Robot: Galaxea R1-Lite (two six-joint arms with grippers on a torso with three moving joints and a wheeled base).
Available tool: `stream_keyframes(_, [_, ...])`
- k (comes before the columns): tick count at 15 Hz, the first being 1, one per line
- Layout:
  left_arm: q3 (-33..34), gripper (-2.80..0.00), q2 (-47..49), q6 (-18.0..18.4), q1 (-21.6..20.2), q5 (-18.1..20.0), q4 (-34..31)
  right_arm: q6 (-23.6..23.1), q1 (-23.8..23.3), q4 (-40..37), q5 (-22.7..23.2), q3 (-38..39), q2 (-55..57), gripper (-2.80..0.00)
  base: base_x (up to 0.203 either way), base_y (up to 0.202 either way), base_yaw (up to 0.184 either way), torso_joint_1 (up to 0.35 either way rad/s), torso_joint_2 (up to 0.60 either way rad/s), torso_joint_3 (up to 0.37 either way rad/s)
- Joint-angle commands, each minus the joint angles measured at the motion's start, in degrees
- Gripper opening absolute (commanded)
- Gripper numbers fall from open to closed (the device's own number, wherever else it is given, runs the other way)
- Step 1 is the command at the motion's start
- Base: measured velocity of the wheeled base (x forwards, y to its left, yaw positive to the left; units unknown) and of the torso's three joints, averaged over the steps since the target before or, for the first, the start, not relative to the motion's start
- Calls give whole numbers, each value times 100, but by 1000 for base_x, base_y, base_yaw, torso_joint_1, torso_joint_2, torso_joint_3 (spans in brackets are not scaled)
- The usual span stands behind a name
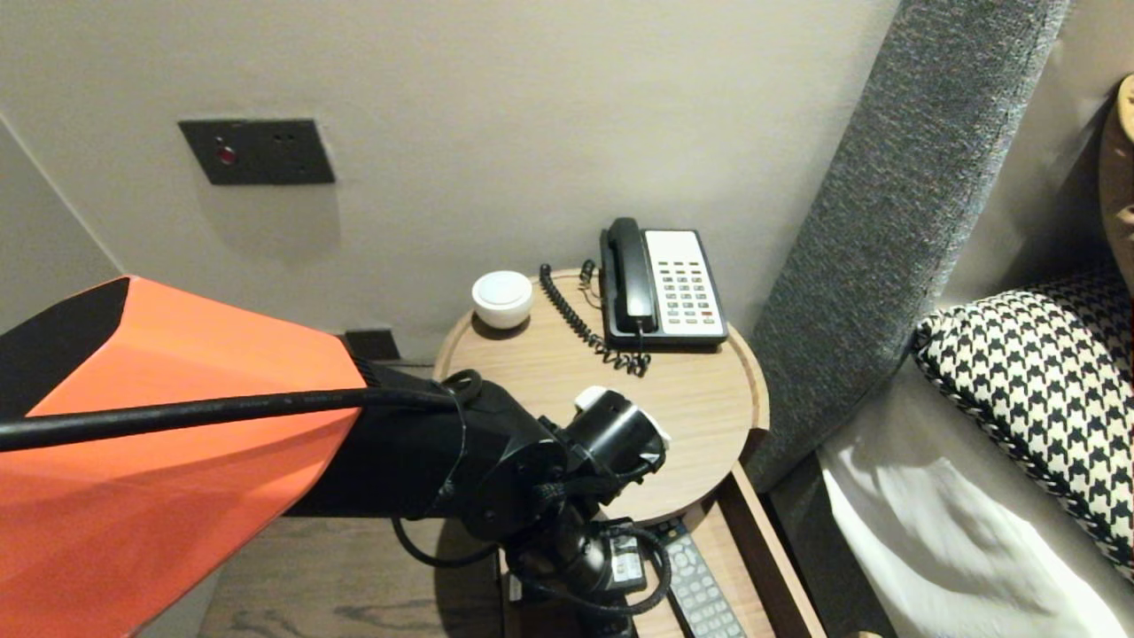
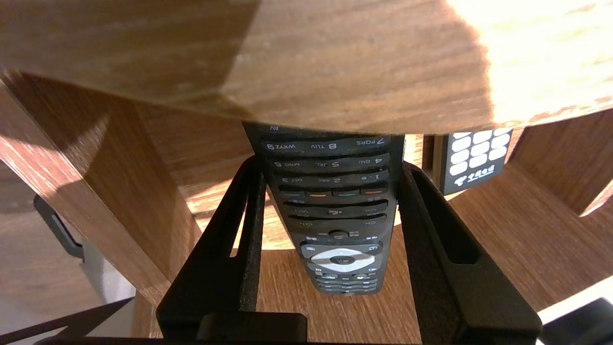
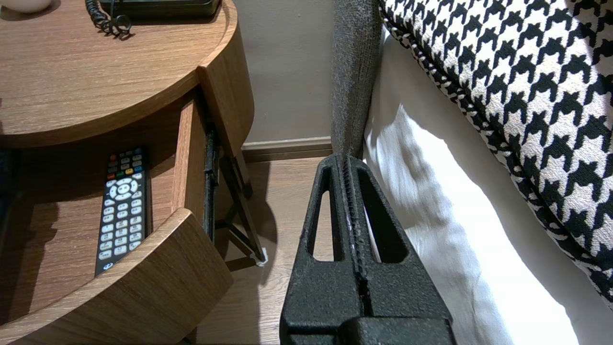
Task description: Take the remote control out of the drawer one by one and place them on the table
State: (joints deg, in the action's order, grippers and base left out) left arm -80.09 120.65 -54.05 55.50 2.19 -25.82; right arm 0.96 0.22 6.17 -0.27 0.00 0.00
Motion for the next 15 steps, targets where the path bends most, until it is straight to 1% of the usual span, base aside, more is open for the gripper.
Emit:
stream_keyframes(1, [-8, -280, -46, -35, -61, 240, -86, 0, 4, 7, 0, 229, 9, -280, 0, 0, 0, 0, 0, 0])
stream_keyframes(3, [-112, -280, -67, -19, -101, 460, -329, 0, 4, 7, 0, 229, 9, -280, 0, 0, 0, 0, 0, 0])
stream_keyframes(9, [-138, -280, -163, 94, -119, 675, -597, 0, 4, 7, 0, 229, 9, -280, 0, 0, 0, 0, 0, 0])
stream_keyframes(12, [-146, -280, -289, 277, -113, 704, -890, 0, 4, 7, 0, 229, 9, -280, 0, 0, 0, 0, 0, 0])
stream_keyframes(15, [-138, -280, -390, 360, -119, 952, -1079, 0, -4, 7, 0, 229, 9, -280, 0, 0, 0, 0, 0, 0])
